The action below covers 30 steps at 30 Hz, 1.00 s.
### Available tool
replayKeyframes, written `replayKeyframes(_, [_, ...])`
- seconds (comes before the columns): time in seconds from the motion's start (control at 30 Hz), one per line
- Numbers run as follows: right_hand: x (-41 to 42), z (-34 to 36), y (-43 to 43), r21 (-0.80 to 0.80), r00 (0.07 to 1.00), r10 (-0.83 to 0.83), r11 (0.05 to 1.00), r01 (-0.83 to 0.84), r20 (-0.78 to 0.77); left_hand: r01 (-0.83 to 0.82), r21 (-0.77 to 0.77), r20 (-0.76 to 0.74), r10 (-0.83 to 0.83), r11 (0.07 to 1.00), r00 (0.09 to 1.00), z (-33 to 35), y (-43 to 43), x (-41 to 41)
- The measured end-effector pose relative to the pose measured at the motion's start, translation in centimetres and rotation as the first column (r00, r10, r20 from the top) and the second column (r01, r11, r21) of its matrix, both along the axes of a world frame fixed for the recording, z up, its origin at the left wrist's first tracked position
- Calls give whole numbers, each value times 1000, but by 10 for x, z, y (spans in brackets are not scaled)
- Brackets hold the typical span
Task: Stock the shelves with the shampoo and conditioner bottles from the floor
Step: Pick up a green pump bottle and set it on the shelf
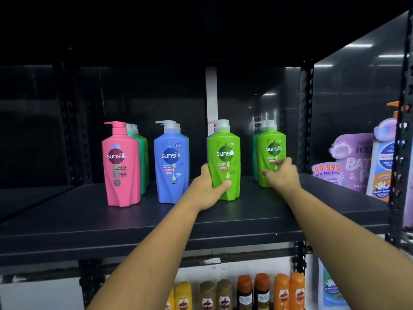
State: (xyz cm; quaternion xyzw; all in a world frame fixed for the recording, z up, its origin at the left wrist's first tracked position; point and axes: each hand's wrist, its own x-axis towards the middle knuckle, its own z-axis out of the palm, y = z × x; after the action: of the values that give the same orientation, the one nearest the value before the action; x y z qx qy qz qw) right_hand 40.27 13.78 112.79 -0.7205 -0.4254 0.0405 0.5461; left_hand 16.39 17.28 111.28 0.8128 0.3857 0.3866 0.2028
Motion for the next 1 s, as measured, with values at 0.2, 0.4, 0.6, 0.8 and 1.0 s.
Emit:
replayKeyframes(0.2, [10, 6, 17, 7, 997, -65, 998, 65, -46, 6, -51, 9, -5, 999, 1000, 0, 3, -1])
replayKeyframes(0.4, [21, -14, 22, -48, 1000, -19, 999, 19, 3, -34, -111, -38, 30, 993, 999, -2, 7, -2])
replayKeyframes(0.6, [24, -14, 24, -67, 1000, 4, 998, -2, 30, -68, -107, -119, 55, 992, 991, -4, 8, -3])
replayKeyframes(0.8, [24, -14, 27, -84, 999, -2, 996, 6, 50, -90, -84, -160, 76, 992, 984, -5, 10, -1])
replayKeyframes(1.0, [23, -13, 26, -94, 998, 3, 996, 4, 67, -105, -59, -179, 93, 993, 980, -6, 9, 0])
